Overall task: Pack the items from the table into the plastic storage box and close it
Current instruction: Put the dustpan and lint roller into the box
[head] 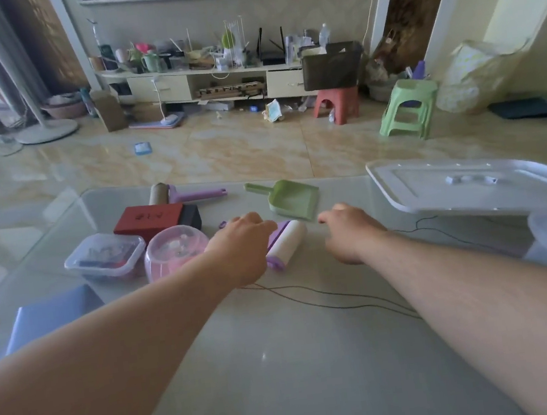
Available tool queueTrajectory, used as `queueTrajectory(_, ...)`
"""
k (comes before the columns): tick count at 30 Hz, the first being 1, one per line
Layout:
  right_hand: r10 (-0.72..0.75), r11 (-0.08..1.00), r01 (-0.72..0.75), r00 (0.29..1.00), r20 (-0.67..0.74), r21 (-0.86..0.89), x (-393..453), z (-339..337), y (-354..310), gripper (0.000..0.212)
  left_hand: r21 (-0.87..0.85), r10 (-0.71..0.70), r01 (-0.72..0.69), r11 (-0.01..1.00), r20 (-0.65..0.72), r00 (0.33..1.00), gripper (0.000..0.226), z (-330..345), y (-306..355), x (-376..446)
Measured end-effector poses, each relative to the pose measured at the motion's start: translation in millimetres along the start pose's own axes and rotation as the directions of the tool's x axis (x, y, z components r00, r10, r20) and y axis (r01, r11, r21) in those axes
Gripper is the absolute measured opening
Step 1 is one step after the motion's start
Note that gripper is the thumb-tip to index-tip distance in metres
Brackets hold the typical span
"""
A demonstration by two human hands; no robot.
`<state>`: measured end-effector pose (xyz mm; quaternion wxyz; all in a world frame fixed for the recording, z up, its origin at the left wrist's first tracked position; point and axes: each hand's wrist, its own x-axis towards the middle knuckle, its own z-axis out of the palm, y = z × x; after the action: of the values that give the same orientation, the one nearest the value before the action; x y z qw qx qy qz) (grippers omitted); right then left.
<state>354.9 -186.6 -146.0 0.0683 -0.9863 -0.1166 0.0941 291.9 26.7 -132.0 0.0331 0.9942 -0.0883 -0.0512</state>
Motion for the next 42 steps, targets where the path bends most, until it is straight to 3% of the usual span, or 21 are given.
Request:
queueTrajectory(2,-0.014,0.999,0.016,0.999,-0.040,0.042,24.2,7.6,-2.5,0.057,0.050,-0.002,-0.001,0.999,0.058,0.998,0.053,16.7,-8.0,16.3)
queueTrajectory(5,0.007,0.994,-0.008,1.000,0.008,0.107,55.5,27.3,-5.7,0.071,0.111,-0.024,0.017,0.994,0.064,0.998,0.070,39.2,-4.6,37.6)
queueTrajectory(8,0.066,0.976,-0.060,0.998,-0.024,0.208,73.6,41.1,5.6,0.059,0.168,0.005,-0.006,0.986,0.006,1.000,0.067,44.3,9.7,45.2)
queueTrajectory(10,-0.019,0.986,0.033,0.996,-0.082,0.164,73.4,39.4,14.5,0.031,0.159,0.049,-0.046,0.986,-0.017,0.999,0.047,44.1,17.5,38.6)
queueTrajectory(12,-0.051,0.993,0.063,0.992,-0.117,0.095,59.5,32.7,23.6,0.017,0.177,0.103,-0.097,0.979,-0.025,0.994,0.035,44.1,24.1,22.8)
queueTrajectory(17,0.136,0.981,-0.131,0.990,0.028,-0.142,-15.0,15.5,37.2,0.034,0.143,0.269,-0.290,0.946,0.151,0.951,0.021,35.8,44.0,-44.2)
queueTrajectory(21,0.166,0.954,-0.129,0.979,0.119,-0.270,-88.3,10.2,30.7,0.036,0.129,0.265,-0.312,0.941,0.293,0.919,0.019,16.7,46.3,-113.7)
queueTrajectory(25,0.332,0.939,-0.331,0.943,-0.003,-0.090,-135.3,9.8,29.2,0.038,0.211,0.053,-0.148,0.966,0.400,0.915,0.022,2.9,25.1,-166.7)
queueTrajectory(28,0.375,0.927,-0.375,0.927,0.021,-0.027,-162.0,14.0,15.1,0.053,0.275,-0.118,-0.022,0.961,0.485,0.866,0.019,-1.0,16.0,-189.3)
queueTrajectory(34,0.166,0.938,-0.241,0.943,0.287,0.249,-172.5,29.6,-36.7,0.084,0.065,-0.216,0.209,0.976,0.439,0.872,0.025,0.6,25.2,-205.2)
queueTrajectory(36,0.159,0.921,-0.267,0.923,0.351,0.284,-167.0,40.3,-43.8,0.089,0.092,-0.199,0.177,0.980,0.411,0.889,0.033,4.9,21.8,-205.0)
queueTrajectory(38,0.170,0.895,-0.299,0.915,0.367,0.332,-162.5,50.9,-42.7,0.076,0.142,-0.192,0.148,0.979,0.372,0.908,0.041,6.2,15.4,-204.9)
queueTrajectory(40,0.225,0.834,-0.357,0.916,0.331,0.421,-162.4,50.7,-39.0,0.051,0.140,-0.183,0.141,0.980,0.361,0.914,0.044,7.6,12.2,-207.1)
queueTrajectory(42,0.285,0.842,-0.379,0.917,0.280,0.383,-164.2,44.7,-32.0,0.055,0.158,-0.150,0.098,0.983,0.359,0.921,0.043,7.2,15.4,-208.4)
